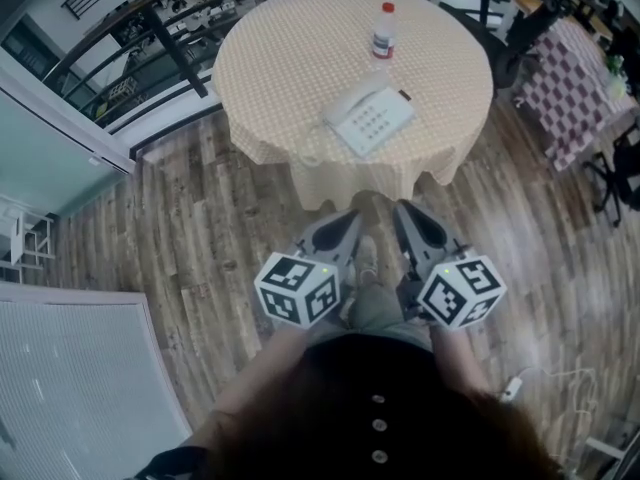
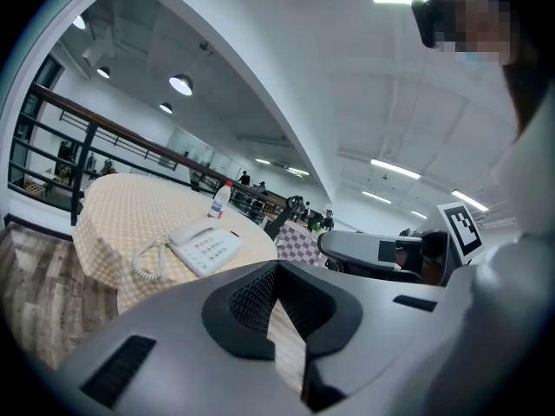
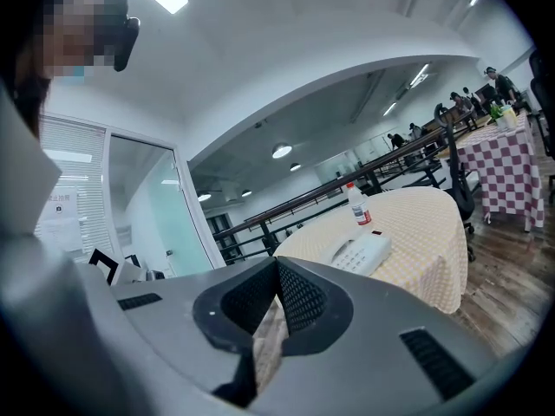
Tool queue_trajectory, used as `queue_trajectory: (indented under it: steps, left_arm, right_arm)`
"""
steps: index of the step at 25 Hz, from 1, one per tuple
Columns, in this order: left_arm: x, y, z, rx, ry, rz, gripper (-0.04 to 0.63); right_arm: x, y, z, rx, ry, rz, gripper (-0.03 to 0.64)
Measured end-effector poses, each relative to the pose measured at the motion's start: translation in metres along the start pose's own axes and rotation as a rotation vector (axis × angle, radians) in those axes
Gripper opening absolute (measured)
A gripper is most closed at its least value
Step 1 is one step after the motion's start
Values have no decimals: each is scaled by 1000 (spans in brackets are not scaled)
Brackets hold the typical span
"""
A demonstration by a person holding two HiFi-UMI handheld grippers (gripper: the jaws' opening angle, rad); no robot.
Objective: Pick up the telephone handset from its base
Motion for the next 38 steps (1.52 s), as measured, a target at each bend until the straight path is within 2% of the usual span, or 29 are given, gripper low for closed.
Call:
queue_trajectory:
  steps: [5, 15, 25, 32, 38]
  left_arm:
    - [29, -24, -14, 7, -3, -17, 8]
    - [112, -66, -57, 39, -44, 8, 8]
    - [184, -103, -91, 4, -53, -23, 8]
    - [219, -123, -113, 21, -44, -50, 8]
    - [239, -127, -113, 43, -47, -70, 8]
  right_arm:
    - [33, 19, -10, -2, -15, -15, 11]
    - [107, 73, -52, 14, -38, -24, 11]
    - [166, 132, -81, 39, -82, -29, 11]
    - [195, 156, -107, 32, -68, -56, 11]
    - [204, 174, -113, 21, -64, -69, 11]
Point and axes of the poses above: the fingertips, and each gripper's own axes: x forward along the fingers, y to its right, z out of its underside, the point moved 7 cm from there along -x, backward along the fingers, and after that the axes turned 4 degrees about z, right-handed, at the moved point
